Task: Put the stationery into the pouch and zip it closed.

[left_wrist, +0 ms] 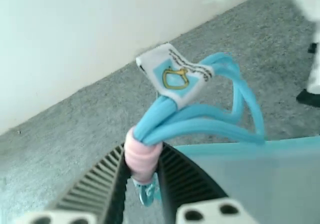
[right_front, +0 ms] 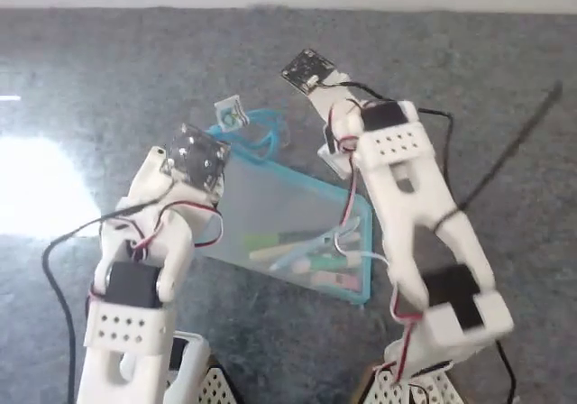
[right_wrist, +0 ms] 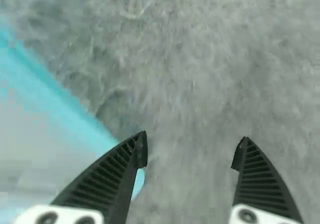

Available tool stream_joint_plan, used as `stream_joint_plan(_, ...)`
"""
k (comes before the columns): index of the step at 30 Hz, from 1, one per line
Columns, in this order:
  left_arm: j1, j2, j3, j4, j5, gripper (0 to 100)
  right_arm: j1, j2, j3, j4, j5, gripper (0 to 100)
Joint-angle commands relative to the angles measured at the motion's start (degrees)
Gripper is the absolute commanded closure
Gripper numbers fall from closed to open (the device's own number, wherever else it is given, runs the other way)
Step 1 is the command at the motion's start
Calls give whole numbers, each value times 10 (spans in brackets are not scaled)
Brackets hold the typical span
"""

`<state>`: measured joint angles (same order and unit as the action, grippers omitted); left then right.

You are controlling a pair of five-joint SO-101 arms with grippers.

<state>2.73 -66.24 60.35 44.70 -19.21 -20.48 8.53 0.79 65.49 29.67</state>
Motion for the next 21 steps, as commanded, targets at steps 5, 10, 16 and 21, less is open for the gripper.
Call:
stream_joint_plan(5, 17, -122, 20, 42, -15, 991, -35, 147, -244, 29, -46, 723)
stream_joint_plan(10, 17, -168, 56, 44, -15, 991, -26, 210, -344, 10, -235, 723)
stream_joint_plan(16, 18, -180, 60, 42, -14, 991, -24, 233, -353, 30, -477, 725)
stream_joint_plan(21, 18, -179, 61, 42, -14, 991, -55, 212, -353, 136, -706, 723)
